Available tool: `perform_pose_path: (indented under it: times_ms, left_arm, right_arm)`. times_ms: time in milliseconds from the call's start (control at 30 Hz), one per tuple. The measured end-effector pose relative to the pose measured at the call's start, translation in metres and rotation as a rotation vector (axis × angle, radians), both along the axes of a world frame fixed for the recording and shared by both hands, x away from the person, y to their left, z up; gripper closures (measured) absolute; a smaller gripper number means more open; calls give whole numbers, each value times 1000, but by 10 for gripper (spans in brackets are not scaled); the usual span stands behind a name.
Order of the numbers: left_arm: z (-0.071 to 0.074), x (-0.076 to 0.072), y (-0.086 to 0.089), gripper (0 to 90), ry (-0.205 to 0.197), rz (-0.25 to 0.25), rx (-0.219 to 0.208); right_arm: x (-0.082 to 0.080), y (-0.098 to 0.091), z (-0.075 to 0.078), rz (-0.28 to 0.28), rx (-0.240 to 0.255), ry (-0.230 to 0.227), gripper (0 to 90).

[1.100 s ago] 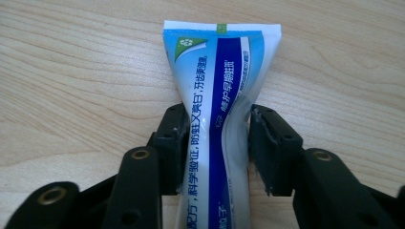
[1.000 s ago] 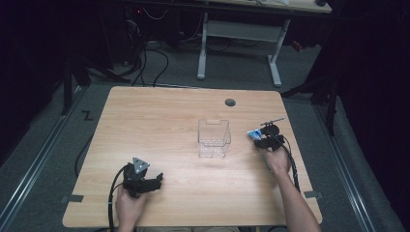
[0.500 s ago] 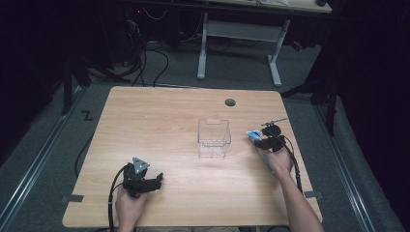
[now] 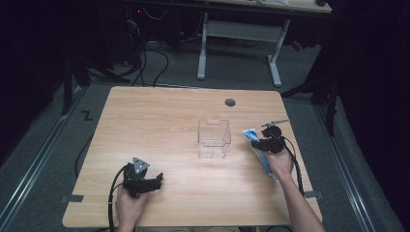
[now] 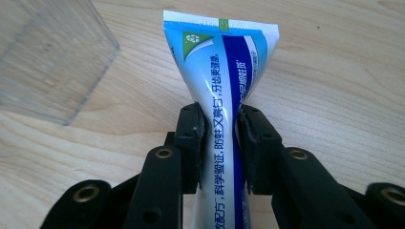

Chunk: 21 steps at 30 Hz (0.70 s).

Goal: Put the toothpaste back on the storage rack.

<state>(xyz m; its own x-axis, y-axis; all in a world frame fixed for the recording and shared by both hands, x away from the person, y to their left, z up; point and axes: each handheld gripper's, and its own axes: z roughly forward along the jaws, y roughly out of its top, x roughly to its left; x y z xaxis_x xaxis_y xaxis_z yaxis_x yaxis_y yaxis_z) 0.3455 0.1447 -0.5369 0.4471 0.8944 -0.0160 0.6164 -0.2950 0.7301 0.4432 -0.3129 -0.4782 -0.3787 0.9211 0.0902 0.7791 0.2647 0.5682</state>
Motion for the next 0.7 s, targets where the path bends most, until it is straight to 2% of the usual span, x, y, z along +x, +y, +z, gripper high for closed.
perform_pose_path:
  times_ms: [267, 700]
  left_arm:
    - [0, 0, 0, 155, 0, 0, 0]
    - [0, 0, 0, 155, 0, 0, 0]
  right_arm:
    - [-15, -2, 18, 24, 62, -56, 718]
    - [-32, 3, 35, 87, 75, -122, 733]
